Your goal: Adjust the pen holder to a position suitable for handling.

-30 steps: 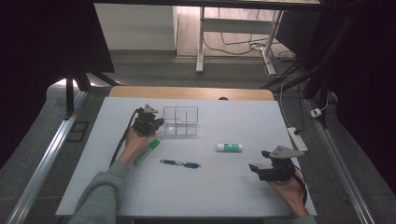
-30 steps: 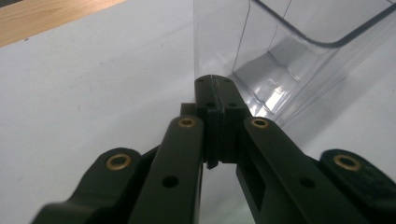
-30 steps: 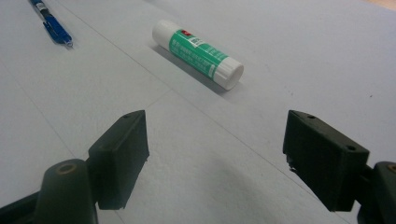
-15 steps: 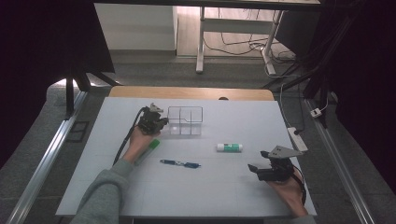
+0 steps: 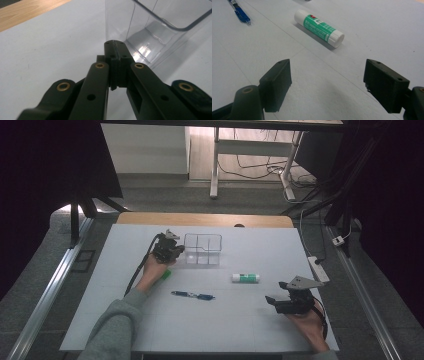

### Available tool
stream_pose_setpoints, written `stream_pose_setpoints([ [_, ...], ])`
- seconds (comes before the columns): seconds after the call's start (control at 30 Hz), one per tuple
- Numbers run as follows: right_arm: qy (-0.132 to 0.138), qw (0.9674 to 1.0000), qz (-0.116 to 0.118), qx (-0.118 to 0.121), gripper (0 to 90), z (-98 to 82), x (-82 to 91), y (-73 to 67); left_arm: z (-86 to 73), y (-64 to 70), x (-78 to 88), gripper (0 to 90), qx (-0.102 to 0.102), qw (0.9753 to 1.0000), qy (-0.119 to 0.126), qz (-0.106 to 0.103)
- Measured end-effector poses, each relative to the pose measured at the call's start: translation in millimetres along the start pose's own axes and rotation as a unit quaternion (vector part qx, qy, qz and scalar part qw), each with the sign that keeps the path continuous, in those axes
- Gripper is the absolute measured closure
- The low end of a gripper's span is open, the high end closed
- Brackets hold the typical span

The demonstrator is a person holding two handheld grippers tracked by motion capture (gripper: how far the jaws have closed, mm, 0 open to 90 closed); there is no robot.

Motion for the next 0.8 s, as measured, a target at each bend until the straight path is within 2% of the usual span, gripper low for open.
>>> stream_pose_setpoints([
  [0.8,-0.001,1.0000,-0.008,-0.003,22.0,-0.2,2.3,1.1,10.5,21.8,-20.3,88.7,-0.013,0.9995,-0.005,-0.027],
])
Point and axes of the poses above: each handheld gripper's, and its own axes: x roughly backward along the jaws, z roughly out of its top, y roughly to its right, the point moved 6 cm from there along -x, roughly forward along the jaws, and after that the axes turned 11 degrees about y, right-handed, at the moved point
